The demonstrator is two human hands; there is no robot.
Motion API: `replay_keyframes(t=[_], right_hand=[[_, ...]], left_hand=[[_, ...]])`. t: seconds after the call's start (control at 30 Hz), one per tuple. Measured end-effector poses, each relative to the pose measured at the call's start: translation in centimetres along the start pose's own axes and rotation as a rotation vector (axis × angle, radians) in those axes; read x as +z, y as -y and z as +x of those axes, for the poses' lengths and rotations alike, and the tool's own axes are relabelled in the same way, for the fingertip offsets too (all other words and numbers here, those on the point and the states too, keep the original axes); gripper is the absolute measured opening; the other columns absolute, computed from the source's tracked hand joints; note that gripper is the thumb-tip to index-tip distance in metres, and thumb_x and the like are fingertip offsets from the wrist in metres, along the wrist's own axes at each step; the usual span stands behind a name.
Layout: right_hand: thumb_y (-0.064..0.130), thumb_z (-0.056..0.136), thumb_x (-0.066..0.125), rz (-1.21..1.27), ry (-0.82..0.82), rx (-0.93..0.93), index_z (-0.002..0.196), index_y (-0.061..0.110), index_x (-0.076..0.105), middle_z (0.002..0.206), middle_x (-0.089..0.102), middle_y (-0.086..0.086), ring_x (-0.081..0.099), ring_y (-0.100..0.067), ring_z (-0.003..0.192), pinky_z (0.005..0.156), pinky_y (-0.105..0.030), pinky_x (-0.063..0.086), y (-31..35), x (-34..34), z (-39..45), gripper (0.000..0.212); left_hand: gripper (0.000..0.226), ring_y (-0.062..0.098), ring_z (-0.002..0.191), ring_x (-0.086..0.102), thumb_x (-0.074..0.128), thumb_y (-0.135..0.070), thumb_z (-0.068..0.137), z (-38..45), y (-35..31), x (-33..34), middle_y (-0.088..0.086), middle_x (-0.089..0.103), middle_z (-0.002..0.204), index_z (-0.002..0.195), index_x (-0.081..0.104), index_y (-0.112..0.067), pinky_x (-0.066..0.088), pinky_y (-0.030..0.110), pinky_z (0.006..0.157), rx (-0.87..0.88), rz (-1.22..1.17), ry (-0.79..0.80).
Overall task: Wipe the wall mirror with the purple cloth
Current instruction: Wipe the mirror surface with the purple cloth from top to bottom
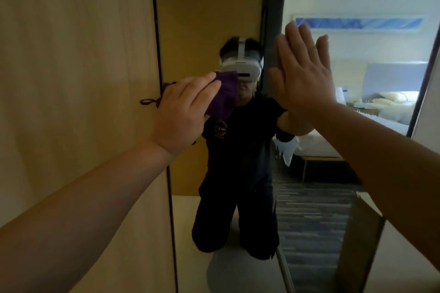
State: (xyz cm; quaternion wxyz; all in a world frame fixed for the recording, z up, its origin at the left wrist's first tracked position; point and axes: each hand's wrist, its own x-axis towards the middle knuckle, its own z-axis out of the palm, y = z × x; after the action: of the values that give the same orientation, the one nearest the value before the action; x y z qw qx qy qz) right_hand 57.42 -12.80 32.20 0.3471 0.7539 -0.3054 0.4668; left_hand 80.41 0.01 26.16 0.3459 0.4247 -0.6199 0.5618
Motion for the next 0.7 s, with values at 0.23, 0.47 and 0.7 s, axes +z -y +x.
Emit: replay_keyframes(t=[0.23, 0.47, 0.7], right_hand=[[0.042, 0.106, 0.02, -0.076, -0.021, 0.024, 0.157, 0.01, 0.013, 0.165, 0.006, -0.011, -0.001, -0.027, 0.152, 0.122, -0.05, -0.003, 0.2, 0.9, 0.1, 0.06], [0.041, 0.106, 0.023, -0.059, -0.052, 0.01, 0.156, 0.01, 0.016, 0.165, 0.008, -0.011, -0.002, -0.027, 0.152, 0.123, -0.051, -0.002, 0.1, 1.2, -0.2, 0.059], [0.038, 0.105, 0.029, -0.024, -0.157, 0.004, 0.155, 0.009, 0.021, 0.164, 0.014, -0.011, 0.006, -0.028, 0.152, 0.123, -0.051, 0.002, -0.1, 2.2, -0.4, 0.058]], left_hand=[[0.039, 0.033, 0.115, 0.056, 0.067, -0.019, 0.094, 4.7, 2.7, -0.3, 0.014, 0.058, 0.134, 0.129, 0.059, -0.003, 0.041, 0.044, 0.097, 0.015, 0.093, -0.068], [0.049, 0.033, 0.138, 0.037, 0.043, -0.021, 0.1, 14.8, 5.4, -0.5, 0.016, 0.041, 0.15, 0.147, 0.041, -0.005, 0.017, 0.034, 0.116, -0.062, 0.204, -0.038], [0.063, 0.03, 0.147, 0.025, 0.049, -0.04, 0.097, 9.2, 2.8, 2.6, 0.01, 0.029, 0.159, 0.151, 0.034, -0.01, 0.019, 0.048, 0.118, 0.086, 0.234, 0.153]])
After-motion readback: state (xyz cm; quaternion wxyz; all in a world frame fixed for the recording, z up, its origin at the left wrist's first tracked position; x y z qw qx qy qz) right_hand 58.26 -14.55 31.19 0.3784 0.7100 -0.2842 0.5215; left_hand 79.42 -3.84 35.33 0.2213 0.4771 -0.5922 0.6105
